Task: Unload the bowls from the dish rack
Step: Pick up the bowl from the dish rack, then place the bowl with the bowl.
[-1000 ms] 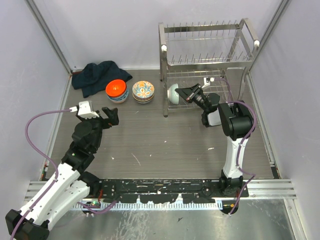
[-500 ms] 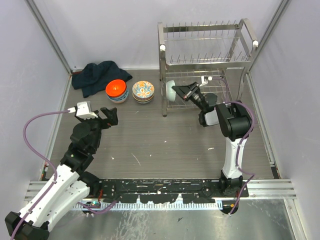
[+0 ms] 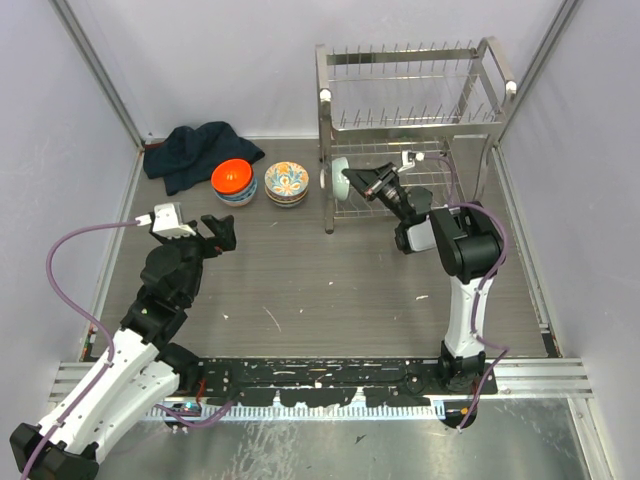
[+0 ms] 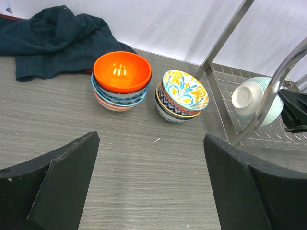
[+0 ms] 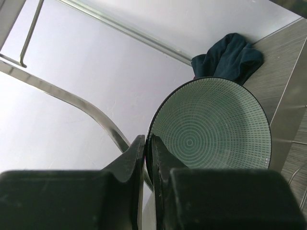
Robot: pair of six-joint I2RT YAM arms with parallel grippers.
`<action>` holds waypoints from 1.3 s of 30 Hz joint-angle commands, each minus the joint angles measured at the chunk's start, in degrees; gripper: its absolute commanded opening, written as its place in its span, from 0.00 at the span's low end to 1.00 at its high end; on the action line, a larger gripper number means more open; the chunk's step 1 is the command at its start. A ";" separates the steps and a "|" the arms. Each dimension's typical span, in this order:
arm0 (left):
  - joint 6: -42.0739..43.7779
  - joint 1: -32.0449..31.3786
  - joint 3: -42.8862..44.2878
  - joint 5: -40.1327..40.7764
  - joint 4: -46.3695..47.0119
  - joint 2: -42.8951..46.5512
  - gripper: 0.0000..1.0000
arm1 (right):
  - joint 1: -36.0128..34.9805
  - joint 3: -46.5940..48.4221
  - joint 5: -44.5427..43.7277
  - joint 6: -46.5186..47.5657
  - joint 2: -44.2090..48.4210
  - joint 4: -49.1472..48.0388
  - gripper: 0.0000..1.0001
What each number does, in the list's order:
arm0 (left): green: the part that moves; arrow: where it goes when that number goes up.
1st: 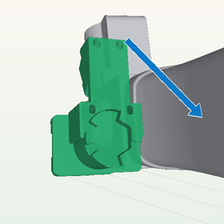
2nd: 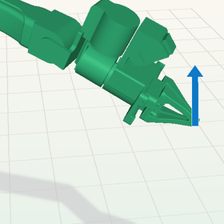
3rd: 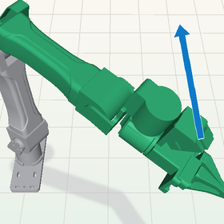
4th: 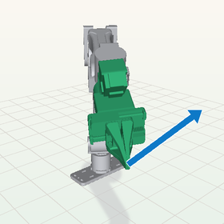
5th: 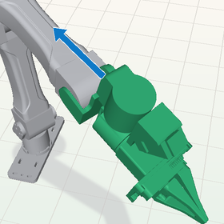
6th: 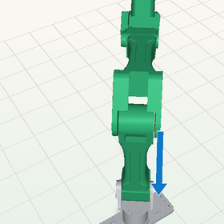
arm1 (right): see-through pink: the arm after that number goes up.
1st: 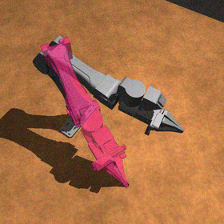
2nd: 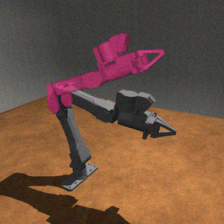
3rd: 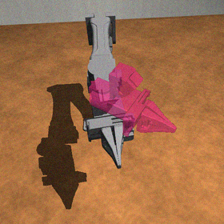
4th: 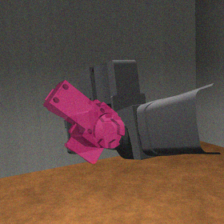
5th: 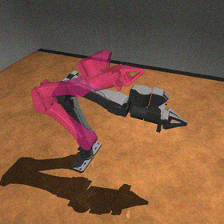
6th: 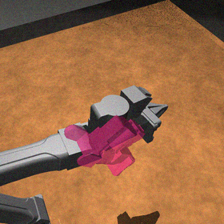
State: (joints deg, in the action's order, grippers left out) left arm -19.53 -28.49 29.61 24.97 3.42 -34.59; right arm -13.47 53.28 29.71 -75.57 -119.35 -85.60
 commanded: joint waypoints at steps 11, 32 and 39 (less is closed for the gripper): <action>0.46 0.28 -1.18 0.19 0.75 0.66 0.98 | 0.12 -7.15 -11.15 14.34 19.20 1.00 0.01; -0.36 0.23 1.64 0.03 -3.94 1.07 0.98 | -22.49 -13.98 -31.11 55.76 49.59 40.08 0.01; -0.29 0.24 3.02 0.05 -7.25 2.51 0.98 | -33.96 -3.35 -35.59 66.71 45.17 49.22 0.01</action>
State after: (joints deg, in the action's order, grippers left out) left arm -19.75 -28.49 30.06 24.93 -1.63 -33.67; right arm -43.64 40.16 -0.49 -19.29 -72.60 -37.21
